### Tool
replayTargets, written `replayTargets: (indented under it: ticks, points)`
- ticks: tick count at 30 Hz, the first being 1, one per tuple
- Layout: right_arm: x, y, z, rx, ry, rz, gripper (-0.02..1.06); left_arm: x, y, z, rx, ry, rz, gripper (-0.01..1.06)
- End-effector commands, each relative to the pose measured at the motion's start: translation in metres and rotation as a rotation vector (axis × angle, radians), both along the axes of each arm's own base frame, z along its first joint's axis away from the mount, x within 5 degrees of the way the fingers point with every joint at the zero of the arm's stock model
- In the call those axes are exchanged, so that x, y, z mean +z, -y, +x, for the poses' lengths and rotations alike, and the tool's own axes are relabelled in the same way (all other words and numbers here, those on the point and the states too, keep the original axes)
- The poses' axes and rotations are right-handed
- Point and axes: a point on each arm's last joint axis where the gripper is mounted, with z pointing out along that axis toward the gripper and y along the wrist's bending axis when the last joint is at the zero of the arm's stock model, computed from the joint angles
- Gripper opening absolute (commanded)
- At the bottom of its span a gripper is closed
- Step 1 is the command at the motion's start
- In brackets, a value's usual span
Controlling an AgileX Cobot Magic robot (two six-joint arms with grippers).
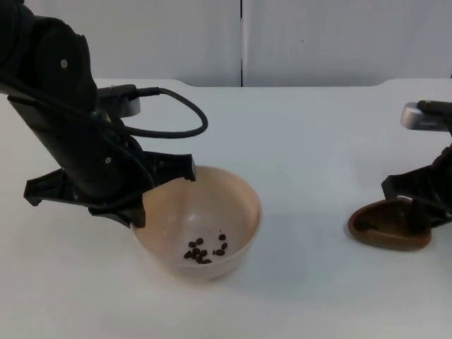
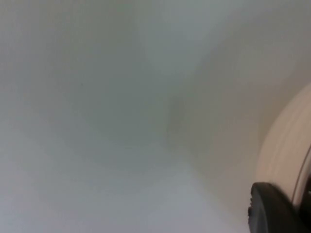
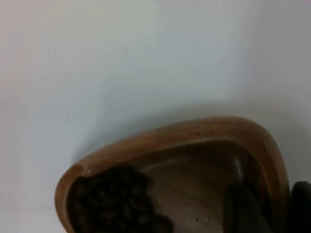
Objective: Pick up the bowl with the left hand and pour the coffee beans from the cup into the bowl with the right hand.
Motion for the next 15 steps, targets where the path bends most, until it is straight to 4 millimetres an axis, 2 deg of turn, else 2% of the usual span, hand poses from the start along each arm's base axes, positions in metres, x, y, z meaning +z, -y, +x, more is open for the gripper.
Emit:
replayTargets:
  ticks: [1,3,4,6,9,10,12,13,15]
  points:
    - [-0.0001,0.0013,0.0007,0.000,0.013,-0.002,0.32,-0.0019,-0.0002,-0.0003,0.018,-0.004,-0.011,0.00]
    - [-0.0001,0.0013,0.0007,0.000,0.013,-0.002,0.41,-0.0019,-0.0003,-0.0004,0.018,-0.006,-0.010,0.00]
    - [-0.0001,0.0013,0.0007,0.000,0.013,-0.002,0.41,-0.0019,-0.0003,-0.0004,0.018,-0.006,-0.010,0.00]
    - [-0.0001,0.0013,0.0007,0.000,0.013,-0.002,0.49,-0.0019,-0.0003,-0.0004,0.018,-0.006,-0.010,0.05]
    - [0.0002,0.0010,0.0013,-0.011,0.018,0.005,0.57,-0.0020,-0.0004,-0.0007,0.018,-0.009,-0.009,0.27]
    - [0.0002,0.0010,0.0013,-0.011,0.018,0.005,0.57,-0.0020,-0.0004,-0.0007,0.018,-0.009,-0.009,0.27]
    - [0.0006,0.0009,0.0023,-0.017,0.029,0.009,0.59,-0.0020,-0.0004,-0.0008,0.018,-0.010,-0.009,0.46]
    - [0.0024,0.0007,0.0030,-0.017,0.035,0.010,0.59,-0.0017,-0.0001,0.0001,0.018,0.001,-0.013,0.60]
    - [0.0078,0.0005,0.0036,-0.017,0.049,0.015,0.59,-0.0007,0.0002,0.0010,0.018,0.013,-0.018,0.73]
